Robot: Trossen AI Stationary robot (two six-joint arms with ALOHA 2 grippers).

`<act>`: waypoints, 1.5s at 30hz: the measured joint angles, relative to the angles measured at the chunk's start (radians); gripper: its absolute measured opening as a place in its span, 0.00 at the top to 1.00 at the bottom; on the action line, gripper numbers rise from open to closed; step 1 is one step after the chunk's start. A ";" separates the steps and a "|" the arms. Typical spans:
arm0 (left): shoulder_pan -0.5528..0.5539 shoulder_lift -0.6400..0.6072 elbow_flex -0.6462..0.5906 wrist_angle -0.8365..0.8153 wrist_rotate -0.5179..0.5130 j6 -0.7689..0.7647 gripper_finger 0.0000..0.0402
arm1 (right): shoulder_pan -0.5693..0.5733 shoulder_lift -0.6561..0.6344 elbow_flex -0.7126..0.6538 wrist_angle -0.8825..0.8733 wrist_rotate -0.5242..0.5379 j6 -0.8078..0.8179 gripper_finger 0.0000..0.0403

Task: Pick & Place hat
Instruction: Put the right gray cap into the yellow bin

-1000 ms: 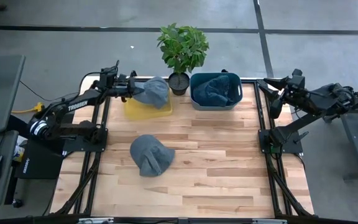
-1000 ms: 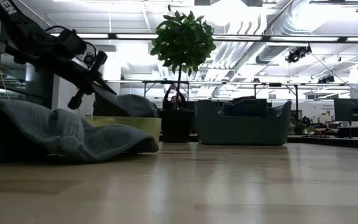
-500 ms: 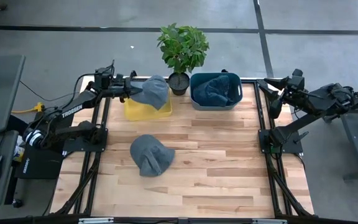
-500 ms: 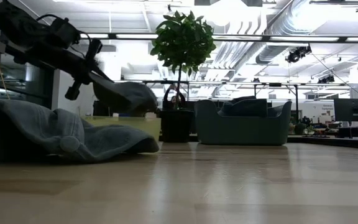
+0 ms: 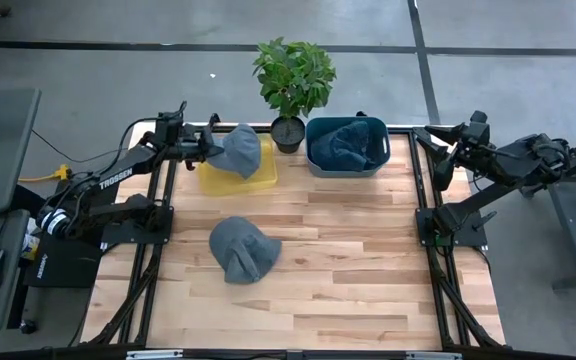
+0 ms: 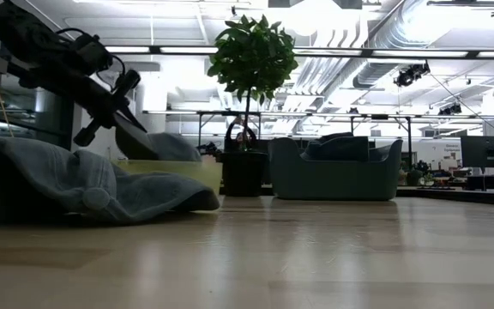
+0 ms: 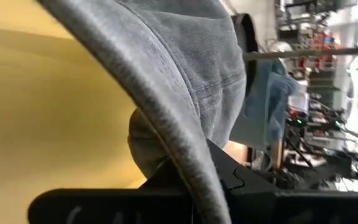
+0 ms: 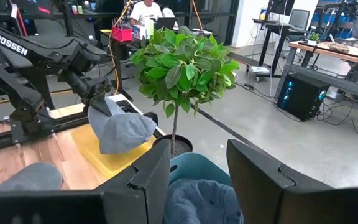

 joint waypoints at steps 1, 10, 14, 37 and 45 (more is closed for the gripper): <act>0.000 0.000 0.000 -0.011 -0.009 -0.005 0.99 | 0.000 0.000 0.000 -0.002 0.000 0.000 0.62; 0.000 0.000 0.000 -0.023 -0.043 -0.015 0.99 | 0.000 0.000 0.000 -0.013 0.000 0.001 0.62; 0.000 0.000 0.000 -0.021 -0.036 -0.006 0.99 | 0.000 0.000 0.000 -0.013 -0.001 0.003 0.62; -0.009 0.001 0.000 0.125 -0.031 -0.024 0.48 | 0.000 0.000 0.000 -0.020 -0.001 0.003 0.62; -0.097 0.001 0.000 0.100 -0.025 -0.049 0.46 | 0.000 0.000 0.000 -0.020 -0.009 0.003 0.62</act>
